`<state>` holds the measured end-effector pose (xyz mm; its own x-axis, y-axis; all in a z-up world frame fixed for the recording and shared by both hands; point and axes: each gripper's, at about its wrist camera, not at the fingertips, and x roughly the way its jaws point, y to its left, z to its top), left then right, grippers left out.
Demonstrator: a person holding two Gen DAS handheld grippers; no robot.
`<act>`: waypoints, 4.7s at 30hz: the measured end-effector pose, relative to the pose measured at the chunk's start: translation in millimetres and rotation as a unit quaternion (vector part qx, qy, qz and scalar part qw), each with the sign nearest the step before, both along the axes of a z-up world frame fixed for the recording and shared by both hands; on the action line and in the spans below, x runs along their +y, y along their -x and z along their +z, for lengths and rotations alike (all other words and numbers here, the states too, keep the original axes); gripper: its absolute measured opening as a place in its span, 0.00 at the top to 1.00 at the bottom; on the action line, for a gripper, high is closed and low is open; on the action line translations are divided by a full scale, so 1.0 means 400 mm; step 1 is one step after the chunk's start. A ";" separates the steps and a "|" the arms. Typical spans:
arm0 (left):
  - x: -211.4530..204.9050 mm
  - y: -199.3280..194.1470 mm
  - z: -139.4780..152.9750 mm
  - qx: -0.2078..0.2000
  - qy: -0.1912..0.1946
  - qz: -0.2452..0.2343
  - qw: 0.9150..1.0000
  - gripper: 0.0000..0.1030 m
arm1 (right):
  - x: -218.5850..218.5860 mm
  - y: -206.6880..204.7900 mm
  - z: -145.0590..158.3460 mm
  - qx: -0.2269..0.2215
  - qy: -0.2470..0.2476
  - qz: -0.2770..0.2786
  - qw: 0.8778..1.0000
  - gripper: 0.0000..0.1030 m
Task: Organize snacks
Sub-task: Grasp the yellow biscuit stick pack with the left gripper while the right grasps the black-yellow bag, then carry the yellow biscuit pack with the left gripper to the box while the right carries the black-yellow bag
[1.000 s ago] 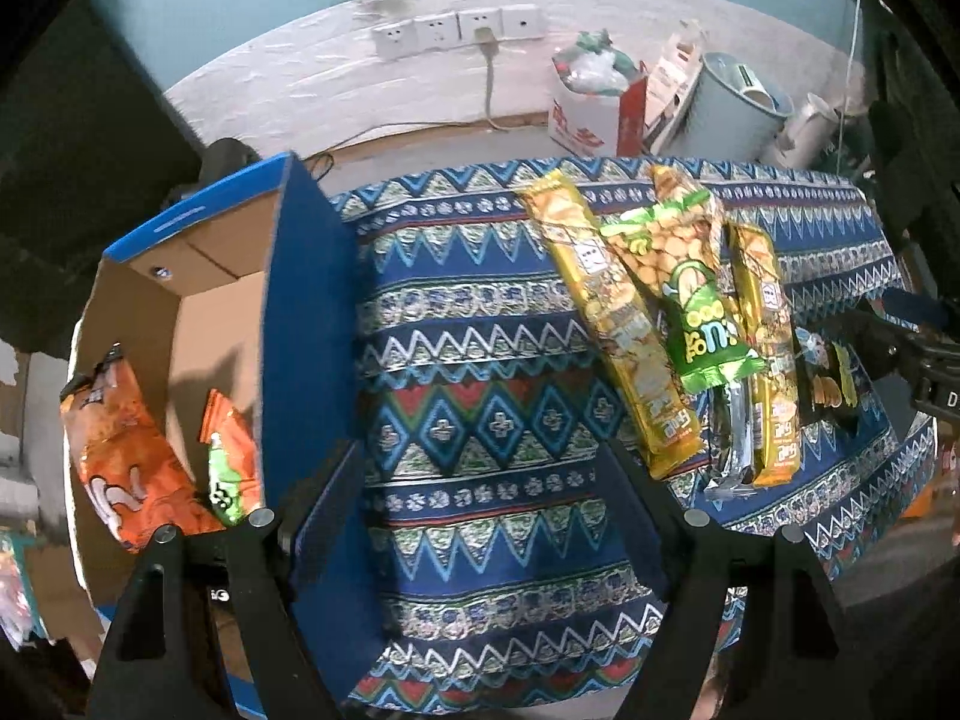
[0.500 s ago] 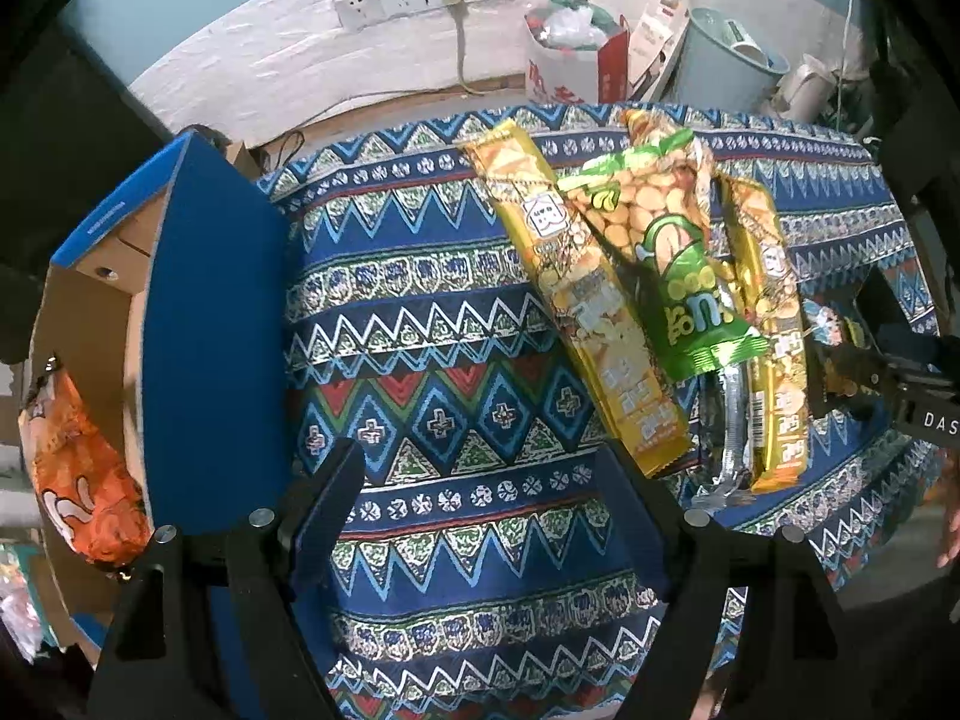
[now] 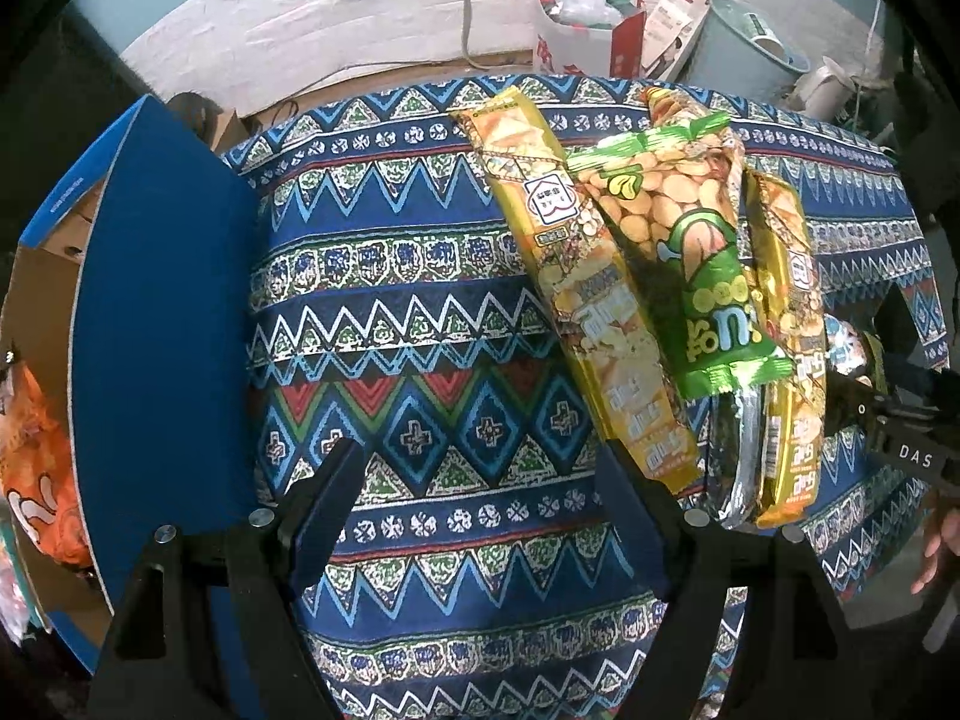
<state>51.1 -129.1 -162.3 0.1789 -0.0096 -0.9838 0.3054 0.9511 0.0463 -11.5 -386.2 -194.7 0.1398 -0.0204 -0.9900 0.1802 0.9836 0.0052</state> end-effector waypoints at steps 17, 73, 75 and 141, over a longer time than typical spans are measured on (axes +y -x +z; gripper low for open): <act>-0.001 -0.112 -0.055 0.021 0.045 0.065 0.997 0.22 | -0.021 -0.025 -0.024 -0.034 -0.019 0.027 0.999 0.43; -0.022 -0.043 0.072 -0.111 0.026 -0.030 0.993 0.69 | 0.053 -0.116 0.223 -0.154 -0.008 0.072 0.985 0.45; -0.012 -0.034 0.090 -0.117 0.028 -0.031 0.992 0.69 | 0.070 -0.117 0.243 -0.163 -0.008 0.077 0.984 0.45; 0.623 0.025 0.276 -0.199 0.028 0.122 0.972 0.69 | 0.857 -0.229 0.420 -0.216 -0.062 0.291 0.930 0.45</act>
